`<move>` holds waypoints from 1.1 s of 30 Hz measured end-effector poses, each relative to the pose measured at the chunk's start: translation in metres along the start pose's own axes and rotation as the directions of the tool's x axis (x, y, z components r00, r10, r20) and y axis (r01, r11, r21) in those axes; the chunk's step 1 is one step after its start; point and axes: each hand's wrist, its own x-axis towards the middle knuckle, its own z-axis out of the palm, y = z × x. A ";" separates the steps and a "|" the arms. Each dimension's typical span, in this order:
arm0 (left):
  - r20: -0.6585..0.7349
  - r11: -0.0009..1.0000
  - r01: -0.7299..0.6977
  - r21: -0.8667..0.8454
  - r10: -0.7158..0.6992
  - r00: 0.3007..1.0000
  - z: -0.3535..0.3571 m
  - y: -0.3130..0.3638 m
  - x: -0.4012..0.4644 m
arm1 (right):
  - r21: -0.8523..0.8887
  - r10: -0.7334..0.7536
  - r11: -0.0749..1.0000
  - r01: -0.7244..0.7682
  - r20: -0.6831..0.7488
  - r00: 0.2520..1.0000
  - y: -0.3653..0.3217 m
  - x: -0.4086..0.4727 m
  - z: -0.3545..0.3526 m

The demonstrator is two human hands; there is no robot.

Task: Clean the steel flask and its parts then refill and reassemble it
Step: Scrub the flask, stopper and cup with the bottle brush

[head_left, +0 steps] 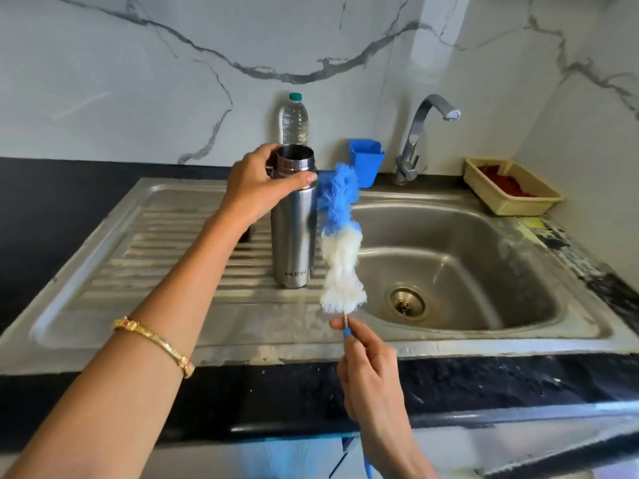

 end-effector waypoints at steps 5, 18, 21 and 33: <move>-0.074 0.999 0.000 -0.052 -0.004 0.997 -0.015 -0.008 -0.013 | -0.292 -0.013 0.956 0.023 0.038 0.999 0.028 0.001 -0.009; -0.038 0.974 0.005 -0.225 -0.014 0.999 -0.020 -0.018 -0.039 | -0.492 -0.114 0.867 0.075 -0.050 0.992 0.037 -0.026 -0.001; -0.135 0.945 0.058 -0.322 -0.107 0.985 -0.028 -0.026 -0.041 | -0.512 -0.213 0.844 0.158 -0.050 0.976 0.019 -0.019 0.002; -0.165 0.915 0.004 -0.404 -0.077 0.983 -0.040 -0.040 -0.053 | -0.528 -0.158 0.847 0.065 -0.133 0.978 0.037 -0.034 0.030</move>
